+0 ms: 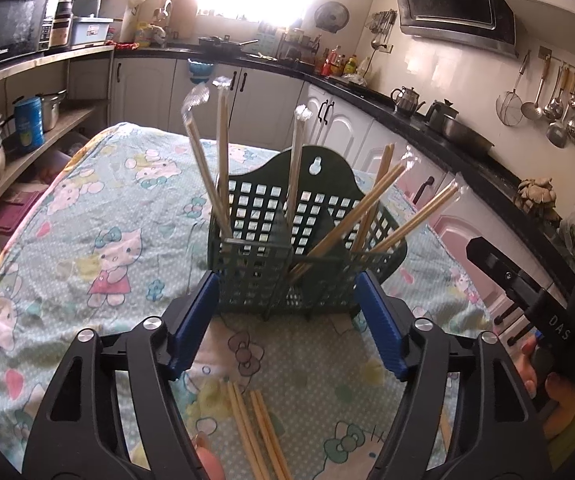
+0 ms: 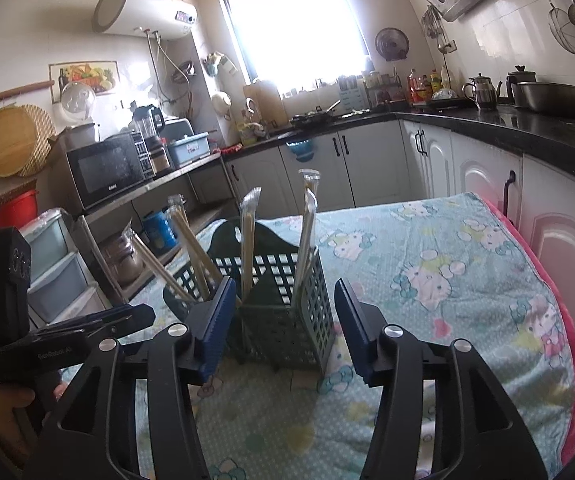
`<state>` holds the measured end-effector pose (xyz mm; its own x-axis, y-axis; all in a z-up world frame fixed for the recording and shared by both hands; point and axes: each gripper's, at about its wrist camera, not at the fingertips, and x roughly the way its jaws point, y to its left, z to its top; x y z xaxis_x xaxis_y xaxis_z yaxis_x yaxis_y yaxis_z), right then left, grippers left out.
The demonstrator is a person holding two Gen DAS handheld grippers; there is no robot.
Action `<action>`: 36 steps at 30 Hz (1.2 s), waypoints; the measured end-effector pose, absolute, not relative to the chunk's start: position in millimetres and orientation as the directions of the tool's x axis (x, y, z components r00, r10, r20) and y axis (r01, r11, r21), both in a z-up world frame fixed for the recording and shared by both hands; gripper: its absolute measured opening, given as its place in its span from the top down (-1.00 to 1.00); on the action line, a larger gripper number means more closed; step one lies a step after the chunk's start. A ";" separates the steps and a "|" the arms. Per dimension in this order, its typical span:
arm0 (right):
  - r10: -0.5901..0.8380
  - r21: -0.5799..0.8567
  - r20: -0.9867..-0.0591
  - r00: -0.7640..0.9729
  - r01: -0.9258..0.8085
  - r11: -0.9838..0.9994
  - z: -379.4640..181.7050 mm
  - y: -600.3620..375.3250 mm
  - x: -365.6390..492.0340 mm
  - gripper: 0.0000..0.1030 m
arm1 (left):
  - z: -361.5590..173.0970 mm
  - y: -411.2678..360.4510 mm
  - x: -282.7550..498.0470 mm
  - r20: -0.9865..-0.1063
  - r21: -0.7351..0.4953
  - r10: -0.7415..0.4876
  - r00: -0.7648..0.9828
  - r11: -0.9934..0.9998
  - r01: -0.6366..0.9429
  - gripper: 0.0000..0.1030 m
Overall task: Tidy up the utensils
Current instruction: 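Withdraw both open tools from the caddy toward the loose chopsticks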
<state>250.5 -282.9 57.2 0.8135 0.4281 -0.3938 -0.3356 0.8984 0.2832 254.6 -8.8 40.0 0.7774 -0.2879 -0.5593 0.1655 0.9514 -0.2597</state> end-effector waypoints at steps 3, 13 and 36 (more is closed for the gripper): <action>0.425 0.279 -0.408 0.808 -0.333 0.901 53.7 -283.2 244.9 0.01 | 35.5 -7.1 249.5 -0.563 -0.262 -0.290 0.774 0.951 0.166 -0.33; 0.425 0.259 -0.448 0.786 -0.341 0.904 45.5 -279.3 224.9 -0.04 | 22.6 -2.7 233.0 -0.575 -0.277 -0.305 0.759 0.946 0.170 -0.49; 0.413 0.206 -0.557 0.720 -0.362 0.909 18.3 -269.6 180.4 -0.05 | -0.9 -1.0 203.3 -0.611 -0.281 -0.309 0.728 0.945 0.166 -0.53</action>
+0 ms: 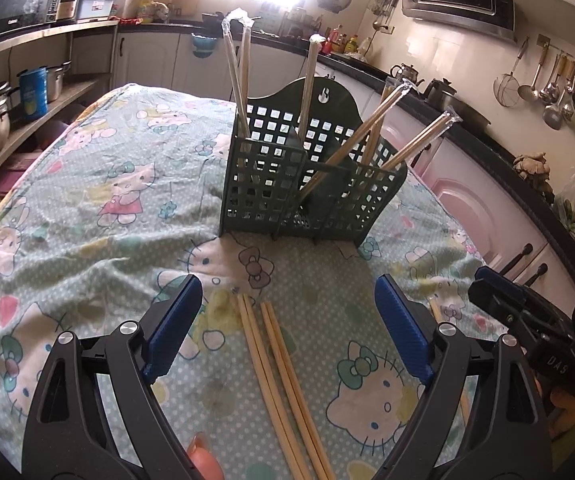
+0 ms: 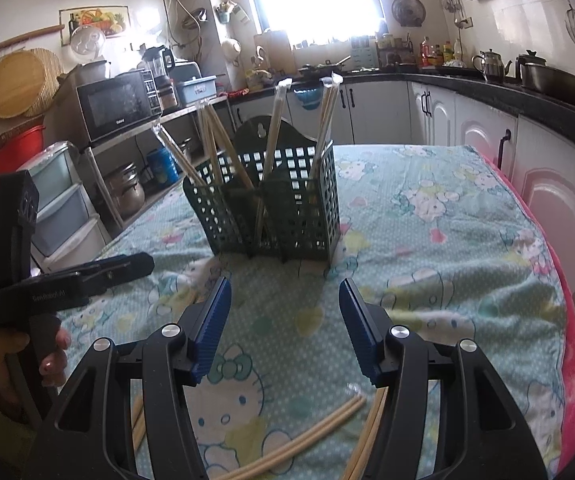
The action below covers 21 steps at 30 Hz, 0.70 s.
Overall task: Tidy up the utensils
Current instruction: 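Withdraw both open tools from the caddy toward the loose chopsticks, then close the left tool on a wooden chopstick while the right tool grasps another chopstick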
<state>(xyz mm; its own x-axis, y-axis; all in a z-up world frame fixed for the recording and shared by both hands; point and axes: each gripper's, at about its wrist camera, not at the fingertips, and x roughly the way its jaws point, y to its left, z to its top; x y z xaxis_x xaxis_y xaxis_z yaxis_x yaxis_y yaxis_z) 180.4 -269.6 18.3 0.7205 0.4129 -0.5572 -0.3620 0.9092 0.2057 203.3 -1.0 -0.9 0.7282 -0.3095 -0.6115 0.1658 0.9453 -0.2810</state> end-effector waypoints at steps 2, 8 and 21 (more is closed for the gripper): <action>0.406 0.201 -0.565 0.718 -0.358 0.912 15.4 -269.8 176.7 -0.05 | -2.9 -1.8 200.7 -0.616 -0.277 -0.309 0.725 0.946 0.167 -0.53; 0.386 0.194 -0.589 0.711 -0.339 0.921 6.8 -275.5 169.2 -0.05 | -11.3 -2.9 193.8 -0.633 -0.270 -0.307 0.711 0.948 0.169 -0.53; 0.315 0.176 -0.640 0.701 -0.265 0.948 -10.8 -301.2 169.5 -0.05 | -32.9 -22.0 178.9 -0.681 -0.246 -0.330 0.654 0.944 0.220 0.07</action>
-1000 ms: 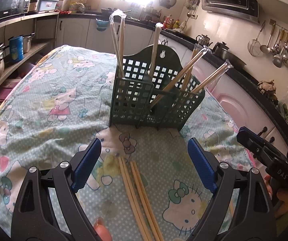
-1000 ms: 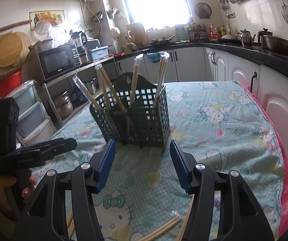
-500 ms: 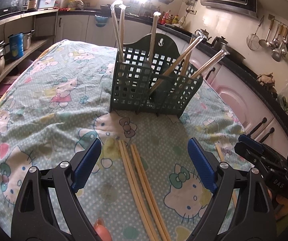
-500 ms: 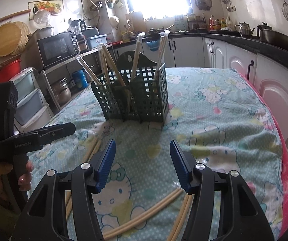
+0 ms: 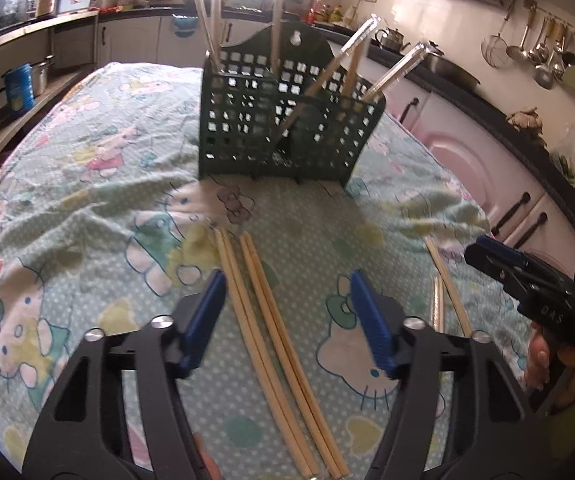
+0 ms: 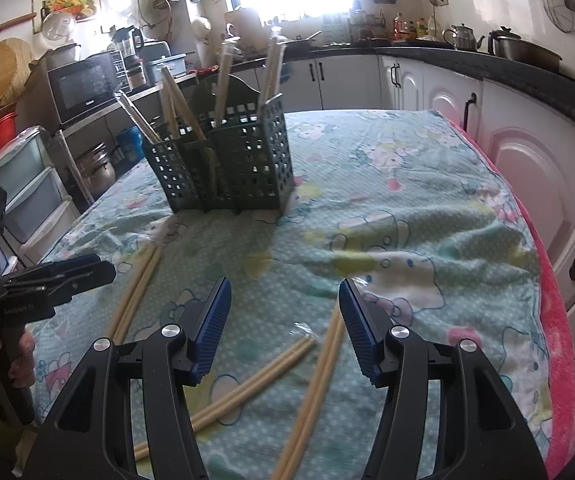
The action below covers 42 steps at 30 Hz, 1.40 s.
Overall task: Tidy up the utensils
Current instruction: 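Close the left tool on a wooden chopstick while the right tool grasps another chopstick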
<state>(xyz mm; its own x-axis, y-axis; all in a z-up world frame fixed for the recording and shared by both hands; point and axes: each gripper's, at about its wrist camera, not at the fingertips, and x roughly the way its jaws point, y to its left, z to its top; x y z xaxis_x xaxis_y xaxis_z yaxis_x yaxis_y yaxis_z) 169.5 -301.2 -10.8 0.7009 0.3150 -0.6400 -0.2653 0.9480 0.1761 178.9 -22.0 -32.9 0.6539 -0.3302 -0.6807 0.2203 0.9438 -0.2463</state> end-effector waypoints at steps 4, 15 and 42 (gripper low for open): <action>0.309 0.178 -0.647 0.697 -0.256 0.950 -13.8 -305.9 170.5 -0.05 | -41.5 -25.0 181.0 -0.701 -0.258 -0.340 0.627 0.941 0.222 0.45; 0.304 0.187 -0.657 0.690 -0.241 0.952 -18.8 -313.8 179.1 -0.05 | -63.1 -30.7 199.6 -0.771 -0.245 -0.312 0.556 0.950 0.194 0.57; 0.224 0.162 -0.833 0.506 -0.164 0.973 -57.6 -316.9 250.8 0.42 | -66.9 -52.2 268.0 -0.823 -0.191 -0.242 0.515 0.970 0.150 0.46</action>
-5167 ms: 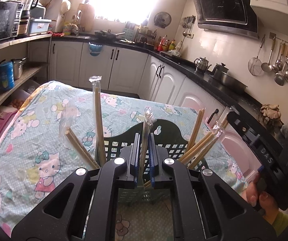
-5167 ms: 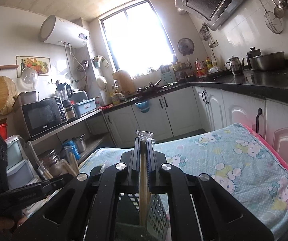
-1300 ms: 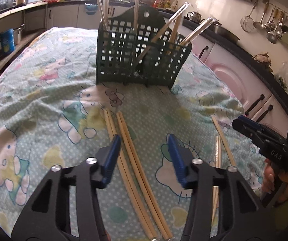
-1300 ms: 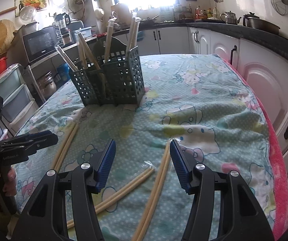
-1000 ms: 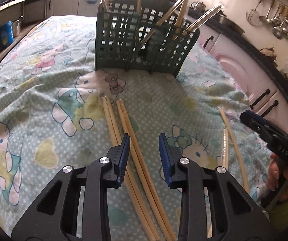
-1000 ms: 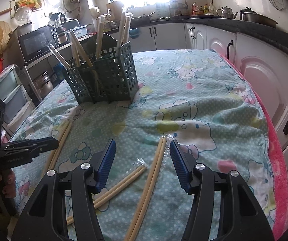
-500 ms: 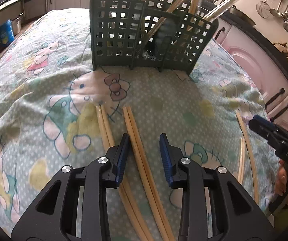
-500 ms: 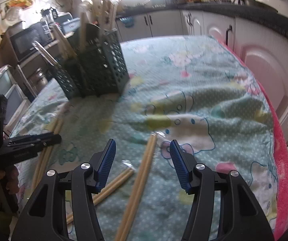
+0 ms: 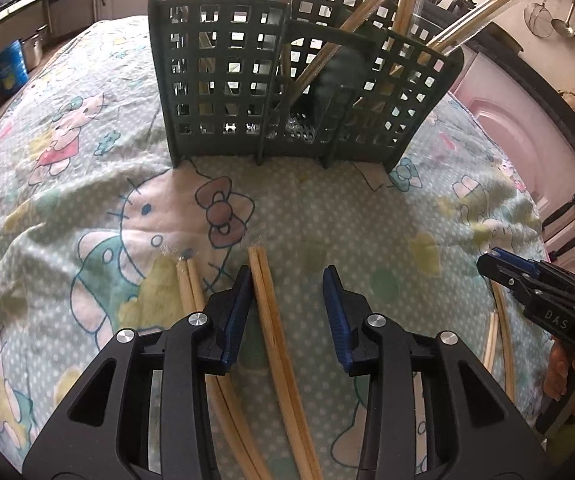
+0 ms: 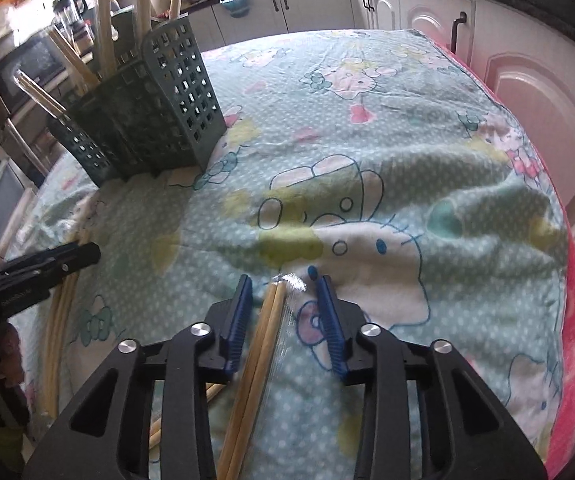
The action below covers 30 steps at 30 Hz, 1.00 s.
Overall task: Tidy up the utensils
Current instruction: 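Close the left tool on a wooden chopstick while the right tool grasps another chopstick, then lift the left tool's chopstick over the caddy while the right tool carries its chopstick there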
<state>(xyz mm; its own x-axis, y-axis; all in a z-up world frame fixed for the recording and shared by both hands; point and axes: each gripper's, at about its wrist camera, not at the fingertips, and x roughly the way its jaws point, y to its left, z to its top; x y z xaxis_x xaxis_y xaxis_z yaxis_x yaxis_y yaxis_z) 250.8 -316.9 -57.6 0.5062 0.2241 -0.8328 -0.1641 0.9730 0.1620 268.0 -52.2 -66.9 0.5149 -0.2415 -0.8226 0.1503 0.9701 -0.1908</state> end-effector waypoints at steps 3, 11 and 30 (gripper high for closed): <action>0.192 0.120 -0.837 0.512 -0.170 0.978 -58.6 -312.6 250.4 0.50 | -67.7 -55.6 273.0 -0.826 -0.178 -0.229 0.515 0.973 0.146 0.46; 0.286 0.224 -0.802 0.524 -0.179 0.958 -51.5 -325.6 247.8 0.79 | -67.5 -66.1 285.3 -0.834 -0.134 -0.189 0.519 0.981 0.142 0.48; 0.388 0.250 -0.677 0.626 -0.300 0.920 20.1 -313.8 223.6 0.83 | -17.2 -45.7 266.7 -0.752 -0.199 -0.275 0.599 0.961 0.191 0.96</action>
